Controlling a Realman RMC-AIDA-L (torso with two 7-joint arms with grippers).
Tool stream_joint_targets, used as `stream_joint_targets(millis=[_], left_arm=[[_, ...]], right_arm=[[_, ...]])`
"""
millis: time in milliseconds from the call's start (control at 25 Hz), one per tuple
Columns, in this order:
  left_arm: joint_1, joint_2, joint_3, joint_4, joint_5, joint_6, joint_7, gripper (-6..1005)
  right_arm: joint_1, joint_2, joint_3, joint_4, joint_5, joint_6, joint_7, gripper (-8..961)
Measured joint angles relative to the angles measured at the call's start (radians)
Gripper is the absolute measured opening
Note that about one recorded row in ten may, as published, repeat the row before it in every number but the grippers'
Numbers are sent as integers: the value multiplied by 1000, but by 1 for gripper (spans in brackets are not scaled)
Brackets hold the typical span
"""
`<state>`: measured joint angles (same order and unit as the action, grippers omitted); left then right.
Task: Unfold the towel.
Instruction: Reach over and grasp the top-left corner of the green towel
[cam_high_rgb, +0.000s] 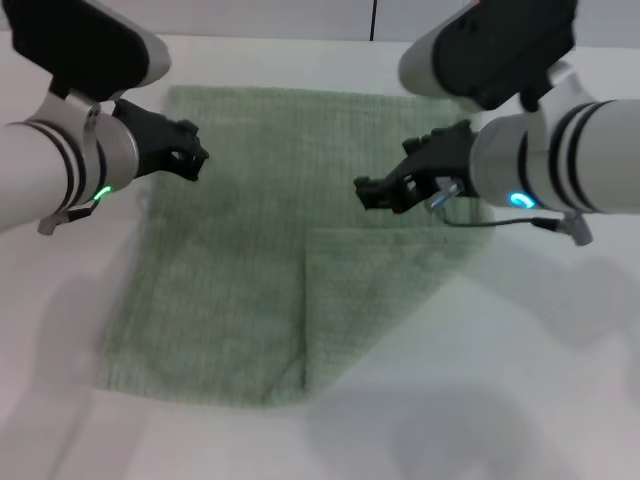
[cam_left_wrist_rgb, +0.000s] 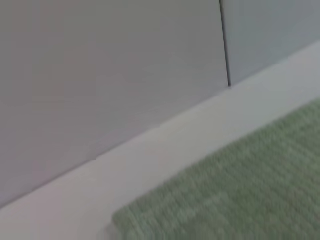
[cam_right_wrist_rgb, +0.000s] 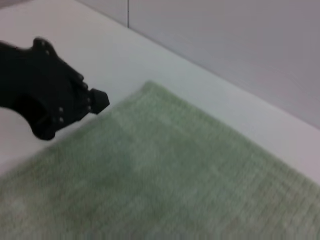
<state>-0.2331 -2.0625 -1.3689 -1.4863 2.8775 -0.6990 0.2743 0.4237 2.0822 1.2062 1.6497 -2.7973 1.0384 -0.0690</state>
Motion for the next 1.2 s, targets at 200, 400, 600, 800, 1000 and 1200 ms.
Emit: stream_joint_targets(millis=[200,400,600,800,1000,1200], left_arm=[[-78,-1,-23,51,5,-109,0,-2],[-124,-2,-23,104,6,-133,1,-2],[-175,-2,-32,176,5,-133,1,-2],[-212,-2,-35,231,5,-145,1,-2],[-235,-2,-37,265,7,-148,2,-2],[-245,-1,-38,285,9,-149,2,-2]], right_arm=[[35,1,-46,-59,0,-31,33,696],[36,1,-69,-67,-1,-63,38,696],[36,3,-84,-100,1,-107,48,696],[42,3,-112,-124,1,-131,61,695],[56,4,-128,-164,8,-155,65,695],[84,5,-131,-220,41,-187,66,695]])
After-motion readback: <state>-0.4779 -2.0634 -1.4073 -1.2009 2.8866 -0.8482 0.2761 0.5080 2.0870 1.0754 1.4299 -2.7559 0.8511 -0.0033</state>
